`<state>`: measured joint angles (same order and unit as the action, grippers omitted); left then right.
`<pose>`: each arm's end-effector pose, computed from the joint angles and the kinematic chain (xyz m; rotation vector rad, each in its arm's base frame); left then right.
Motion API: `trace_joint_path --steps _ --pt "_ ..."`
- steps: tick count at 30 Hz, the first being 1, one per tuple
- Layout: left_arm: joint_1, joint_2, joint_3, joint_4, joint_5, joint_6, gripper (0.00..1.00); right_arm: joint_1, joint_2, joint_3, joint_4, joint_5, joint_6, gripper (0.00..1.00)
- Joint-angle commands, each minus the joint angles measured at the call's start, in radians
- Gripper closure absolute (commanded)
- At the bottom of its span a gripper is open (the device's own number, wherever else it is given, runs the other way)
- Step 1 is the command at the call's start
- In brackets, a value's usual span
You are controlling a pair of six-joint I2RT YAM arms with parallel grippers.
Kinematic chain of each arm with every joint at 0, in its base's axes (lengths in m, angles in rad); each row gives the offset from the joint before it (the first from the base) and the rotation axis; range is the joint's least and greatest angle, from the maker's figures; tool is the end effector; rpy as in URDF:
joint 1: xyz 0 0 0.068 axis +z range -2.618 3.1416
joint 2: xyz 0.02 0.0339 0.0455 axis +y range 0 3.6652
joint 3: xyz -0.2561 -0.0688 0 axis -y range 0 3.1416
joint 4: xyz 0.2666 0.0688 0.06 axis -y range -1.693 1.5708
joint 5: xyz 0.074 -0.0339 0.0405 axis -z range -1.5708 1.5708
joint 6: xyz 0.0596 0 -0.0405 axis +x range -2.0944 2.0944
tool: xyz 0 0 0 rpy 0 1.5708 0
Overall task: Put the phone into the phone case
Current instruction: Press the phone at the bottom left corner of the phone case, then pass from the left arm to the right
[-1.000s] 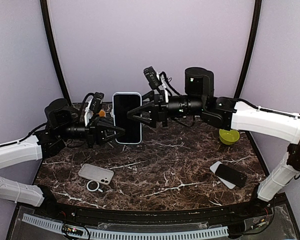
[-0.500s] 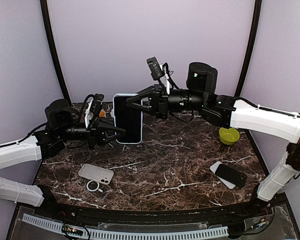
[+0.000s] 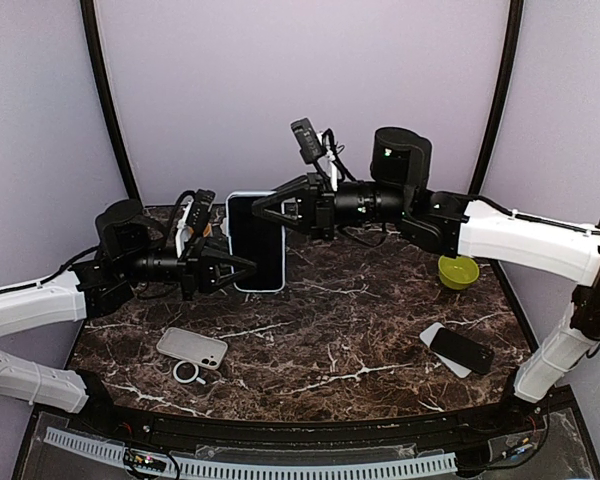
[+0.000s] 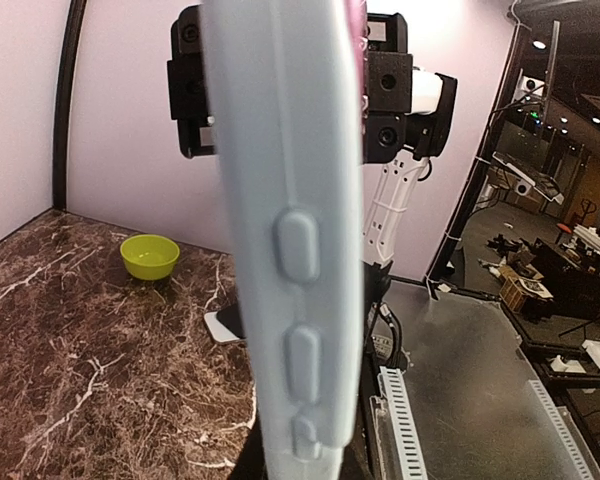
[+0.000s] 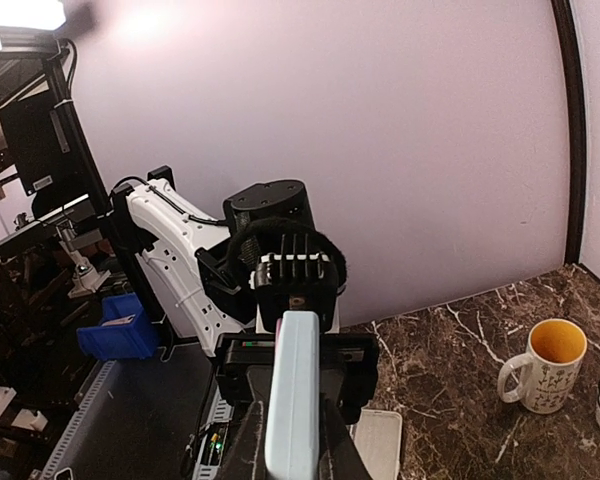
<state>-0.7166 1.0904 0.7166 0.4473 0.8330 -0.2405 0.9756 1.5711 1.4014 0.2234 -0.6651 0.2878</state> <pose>0.1863 -0.2208 0.3075 1.0665 1.3123 -1.3563 0.2015 0.3632 0.3902 -1.1081 1.3334 1.4690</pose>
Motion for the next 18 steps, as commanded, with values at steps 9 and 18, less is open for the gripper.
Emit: trace_joint_path --steps 9,18 --pt "-0.010 -0.075 -0.031 0.109 -0.023 -0.031 1.00 0.018 -0.037 -0.143 0.061 0.053 0.059 0.51" --pt "-0.011 -0.067 -0.032 0.098 -0.041 -0.023 1.00 0.032 -0.045 -0.163 0.037 0.044 0.031 1.00"
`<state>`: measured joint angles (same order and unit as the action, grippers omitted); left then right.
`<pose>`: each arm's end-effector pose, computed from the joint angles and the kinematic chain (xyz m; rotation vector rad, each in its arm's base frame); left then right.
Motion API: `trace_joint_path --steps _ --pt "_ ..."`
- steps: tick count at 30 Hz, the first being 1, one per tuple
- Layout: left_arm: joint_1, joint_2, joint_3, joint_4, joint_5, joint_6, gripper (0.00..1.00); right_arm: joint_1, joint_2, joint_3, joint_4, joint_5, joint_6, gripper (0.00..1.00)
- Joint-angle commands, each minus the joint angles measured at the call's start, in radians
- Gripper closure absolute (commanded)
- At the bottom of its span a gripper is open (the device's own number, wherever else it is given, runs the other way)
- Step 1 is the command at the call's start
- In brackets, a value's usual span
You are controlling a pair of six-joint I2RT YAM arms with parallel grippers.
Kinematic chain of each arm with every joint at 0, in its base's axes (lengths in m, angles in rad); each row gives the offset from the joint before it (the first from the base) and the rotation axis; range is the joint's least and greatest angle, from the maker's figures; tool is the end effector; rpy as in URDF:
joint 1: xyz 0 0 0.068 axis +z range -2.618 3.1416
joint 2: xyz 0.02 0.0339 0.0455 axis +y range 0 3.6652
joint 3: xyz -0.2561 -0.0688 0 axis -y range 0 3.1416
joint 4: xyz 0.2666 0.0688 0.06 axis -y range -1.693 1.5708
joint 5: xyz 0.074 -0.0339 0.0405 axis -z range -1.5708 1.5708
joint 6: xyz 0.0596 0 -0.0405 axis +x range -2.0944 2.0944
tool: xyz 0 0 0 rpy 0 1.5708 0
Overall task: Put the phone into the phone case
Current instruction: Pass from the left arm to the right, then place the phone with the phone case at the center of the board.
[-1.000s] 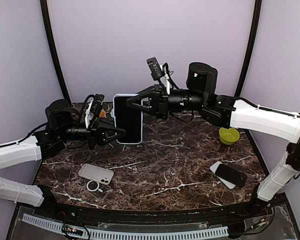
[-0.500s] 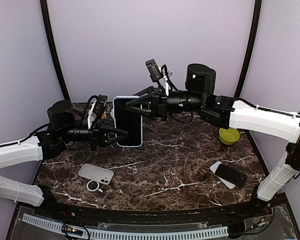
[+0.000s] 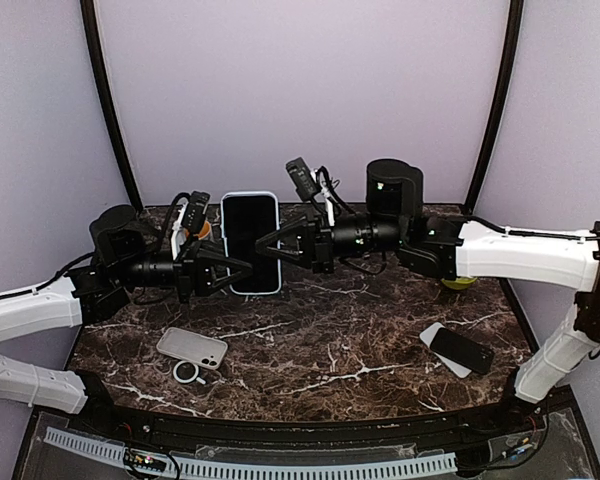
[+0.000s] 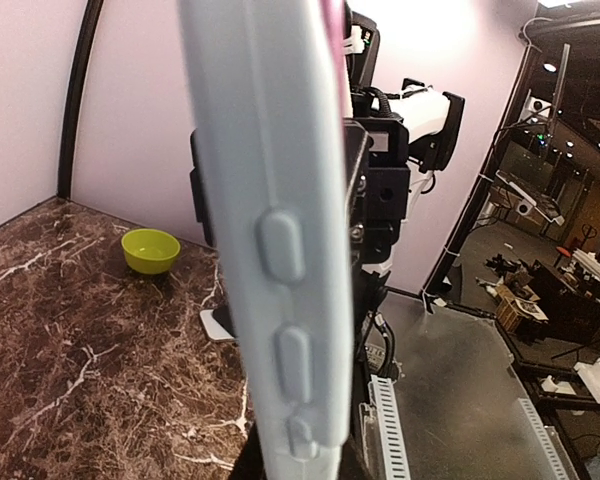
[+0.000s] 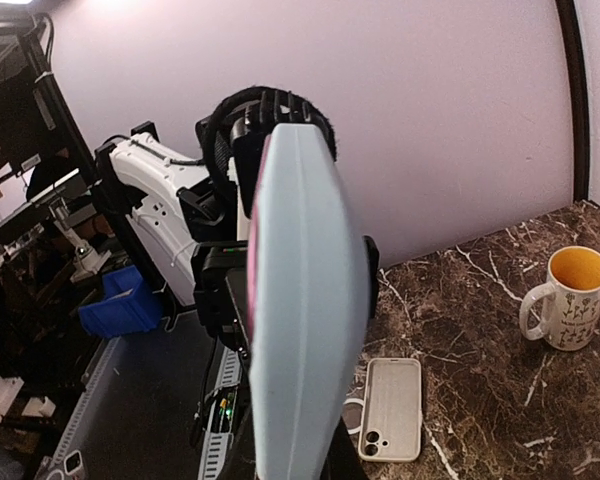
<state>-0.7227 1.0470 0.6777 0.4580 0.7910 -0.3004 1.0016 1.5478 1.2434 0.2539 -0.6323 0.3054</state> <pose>0.1802 -0.2154 0.3053 1.0026 1.3489 -1.3747 0.1904 0.3630 0.3407 -1.1127 1.4648 1.4715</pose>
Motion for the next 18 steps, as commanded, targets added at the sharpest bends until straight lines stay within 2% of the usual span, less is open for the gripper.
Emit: trace_joint_path --steps 1,3,5,6,7,8,9,12,15,18 --pt "-0.006 -0.022 0.008 0.084 -0.007 0.041 1.00 0.006 -0.021 -0.003 -0.001 0.017 0.011 1.00" --pt "-0.005 -0.014 0.014 0.072 -0.015 0.042 1.00 0.002 -0.028 0.007 -0.032 0.035 0.000 1.00" --pt "-0.006 -0.003 0.028 0.042 -0.034 0.042 0.82 -0.011 -0.038 0.030 -0.101 0.087 -0.021 1.00" --pt "-0.005 0.008 0.047 0.003 -0.050 0.047 0.57 -0.026 -0.043 0.038 -0.149 0.111 -0.030 1.00" --pt "-0.006 0.014 0.060 -0.027 -0.104 0.052 0.45 -0.049 -0.046 0.044 -0.194 0.129 -0.032 1.00" --pt "-0.005 0.025 0.085 -0.093 -0.179 0.065 0.27 -0.078 -0.047 0.051 -0.241 0.143 -0.025 1.00" --pt "-0.006 0.032 0.100 -0.130 -0.217 0.072 0.17 -0.115 -0.045 0.056 -0.306 0.148 -0.009 1.00" --pt "-0.005 0.069 0.167 -0.290 -0.388 0.108 0.10 -0.240 -0.010 0.065 -0.466 0.171 0.040 1.00" --pt "-0.003 0.096 0.199 -0.364 -0.427 0.120 0.08 -0.332 0.088 0.078 -0.609 0.180 0.049 1.00" --pt "-0.004 0.111 0.205 -0.369 -0.416 0.119 0.08 -0.401 0.197 0.115 -0.685 0.145 0.009 1.00"
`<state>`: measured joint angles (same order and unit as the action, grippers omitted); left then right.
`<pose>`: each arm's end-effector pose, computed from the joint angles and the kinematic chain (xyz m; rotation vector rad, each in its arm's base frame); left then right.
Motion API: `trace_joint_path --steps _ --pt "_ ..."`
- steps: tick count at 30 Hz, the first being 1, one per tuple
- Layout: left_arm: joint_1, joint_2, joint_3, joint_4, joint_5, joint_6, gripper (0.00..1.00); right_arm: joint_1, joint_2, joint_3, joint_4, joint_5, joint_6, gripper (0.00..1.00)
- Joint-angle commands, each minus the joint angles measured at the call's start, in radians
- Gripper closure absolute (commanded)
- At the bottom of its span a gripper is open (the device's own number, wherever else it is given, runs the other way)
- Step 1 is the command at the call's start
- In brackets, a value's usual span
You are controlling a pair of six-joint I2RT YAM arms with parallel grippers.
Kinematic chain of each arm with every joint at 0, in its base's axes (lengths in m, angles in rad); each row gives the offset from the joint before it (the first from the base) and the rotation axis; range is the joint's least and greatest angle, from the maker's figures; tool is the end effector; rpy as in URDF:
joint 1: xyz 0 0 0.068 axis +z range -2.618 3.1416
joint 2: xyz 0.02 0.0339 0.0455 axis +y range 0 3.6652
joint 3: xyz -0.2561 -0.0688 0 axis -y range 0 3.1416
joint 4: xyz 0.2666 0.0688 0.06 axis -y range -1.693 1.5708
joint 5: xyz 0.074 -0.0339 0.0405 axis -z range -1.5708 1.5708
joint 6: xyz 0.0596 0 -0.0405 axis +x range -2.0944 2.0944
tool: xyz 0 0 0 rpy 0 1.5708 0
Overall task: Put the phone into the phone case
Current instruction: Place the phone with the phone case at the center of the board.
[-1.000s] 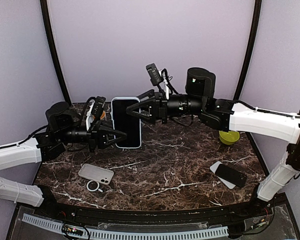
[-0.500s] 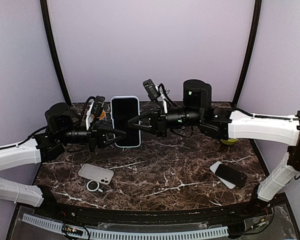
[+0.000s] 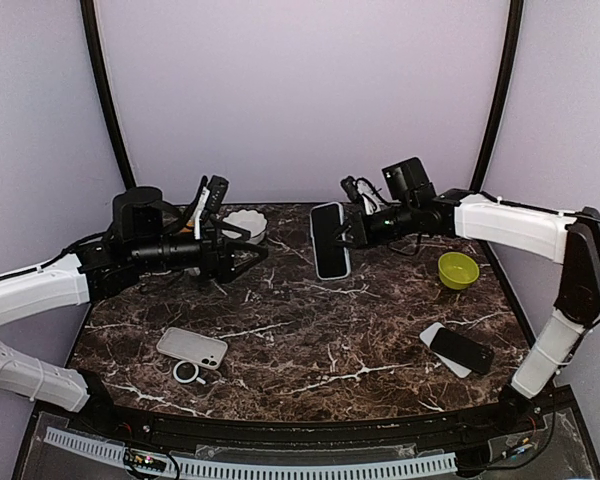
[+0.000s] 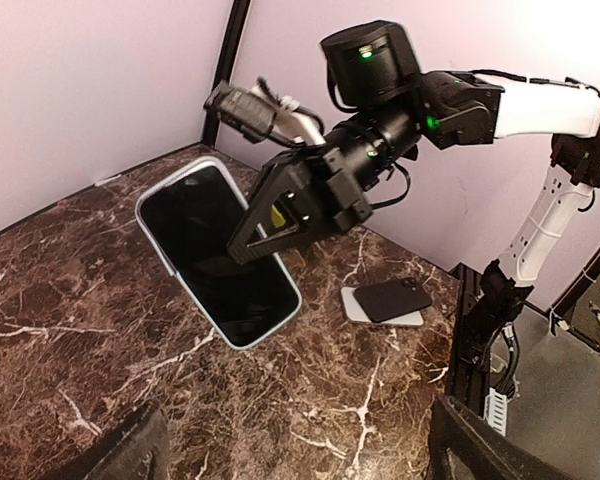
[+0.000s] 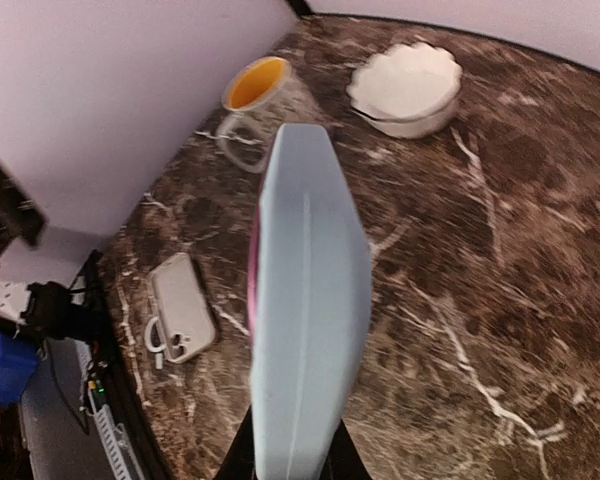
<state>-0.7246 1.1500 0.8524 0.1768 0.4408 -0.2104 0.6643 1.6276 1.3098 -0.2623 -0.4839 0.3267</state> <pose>0.2189 -0.2277 0.3110 0.7869 1.6164 -1.0567 0.3077 0.2762 0.2734 -0.6770 2.1781 1.0716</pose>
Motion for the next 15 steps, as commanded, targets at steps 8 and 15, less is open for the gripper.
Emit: trace_joint_path --steps 8,15 --pt "-0.001 0.000 0.028 -0.099 -0.091 0.043 0.08 -0.203 0.316 0.109 -0.113 -0.081 0.022 1.00" --pt "-0.001 -0.001 0.038 -0.115 -0.102 0.043 0.08 -0.276 0.406 0.082 -0.111 -0.050 0.056 0.97"
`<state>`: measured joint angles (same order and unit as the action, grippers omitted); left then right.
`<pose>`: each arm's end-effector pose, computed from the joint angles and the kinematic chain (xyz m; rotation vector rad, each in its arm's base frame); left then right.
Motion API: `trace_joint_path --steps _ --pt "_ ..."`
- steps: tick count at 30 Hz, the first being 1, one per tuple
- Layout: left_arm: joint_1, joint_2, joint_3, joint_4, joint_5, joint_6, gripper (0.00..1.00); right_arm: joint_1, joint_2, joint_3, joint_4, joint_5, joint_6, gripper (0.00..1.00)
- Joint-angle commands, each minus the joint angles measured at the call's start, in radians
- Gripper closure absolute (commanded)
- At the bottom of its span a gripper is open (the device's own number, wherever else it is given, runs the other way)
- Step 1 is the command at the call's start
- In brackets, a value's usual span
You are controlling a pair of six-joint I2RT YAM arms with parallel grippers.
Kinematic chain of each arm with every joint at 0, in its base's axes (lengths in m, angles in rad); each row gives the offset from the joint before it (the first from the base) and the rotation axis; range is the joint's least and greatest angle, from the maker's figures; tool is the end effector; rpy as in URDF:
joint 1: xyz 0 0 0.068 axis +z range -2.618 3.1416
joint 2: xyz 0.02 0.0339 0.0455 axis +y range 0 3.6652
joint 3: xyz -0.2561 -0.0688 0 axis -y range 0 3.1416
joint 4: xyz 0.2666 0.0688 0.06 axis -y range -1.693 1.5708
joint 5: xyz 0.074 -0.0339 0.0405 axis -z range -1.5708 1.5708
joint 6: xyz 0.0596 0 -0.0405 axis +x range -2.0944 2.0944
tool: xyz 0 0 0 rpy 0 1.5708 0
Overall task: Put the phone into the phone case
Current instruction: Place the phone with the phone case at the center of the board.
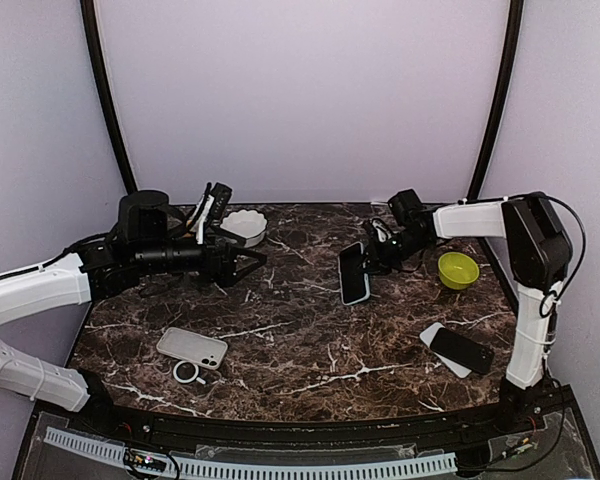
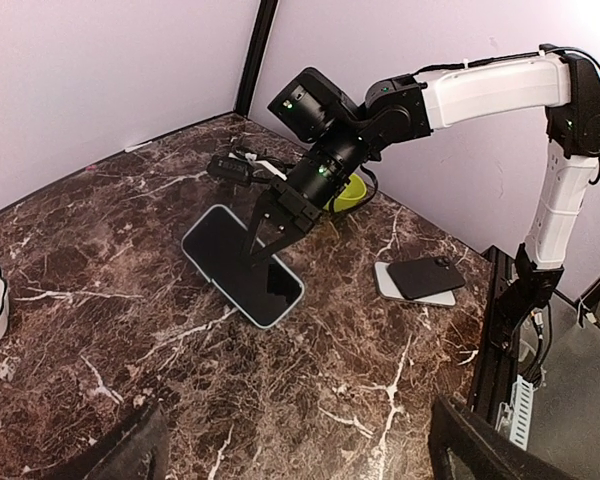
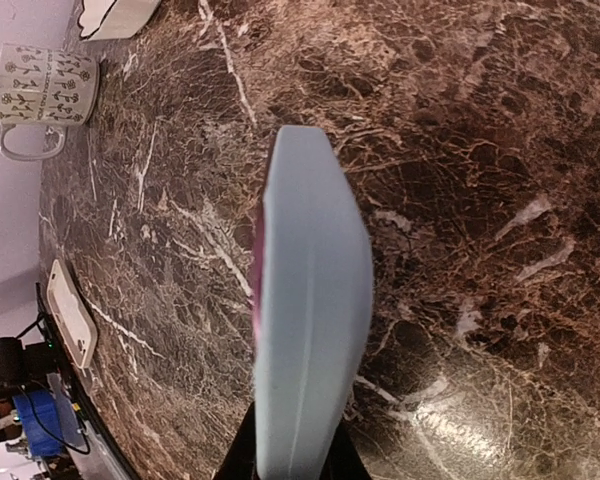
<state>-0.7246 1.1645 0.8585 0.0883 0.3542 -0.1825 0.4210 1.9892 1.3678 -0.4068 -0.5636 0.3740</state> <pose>0.2243 -0.2262 0.2976 0.7561 1.7217 -0.9543 0.3885 0.2089 0.1346 -0.2791 2.6775 1.0052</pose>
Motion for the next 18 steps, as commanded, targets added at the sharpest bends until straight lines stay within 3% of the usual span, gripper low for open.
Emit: trace_joint_path --steps 1,4,11,18 --pt "-0.002 -0.021 0.032 -0.028 -0.018 0.015 0.08 -0.036 0.053 0.028 0.019 0.051 0.005 0.91" --pt "-0.002 -0.030 0.025 -0.020 -0.026 0.018 0.08 -0.036 0.072 0.048 -0.034 0.143 -0.015 0.78" --pt "-0.002 -0.032 0.026 -0.021 -0.021 0.016 0.08 -0.035 0.071 0.052 -0.085 0.293 -0.009 0.74" --pt "-0.001 -0.032 0.027 -0.021 -0.014 0.015 0.08 -0.001 0.023 0.029 -0.115 0.411 0.006 0.59"
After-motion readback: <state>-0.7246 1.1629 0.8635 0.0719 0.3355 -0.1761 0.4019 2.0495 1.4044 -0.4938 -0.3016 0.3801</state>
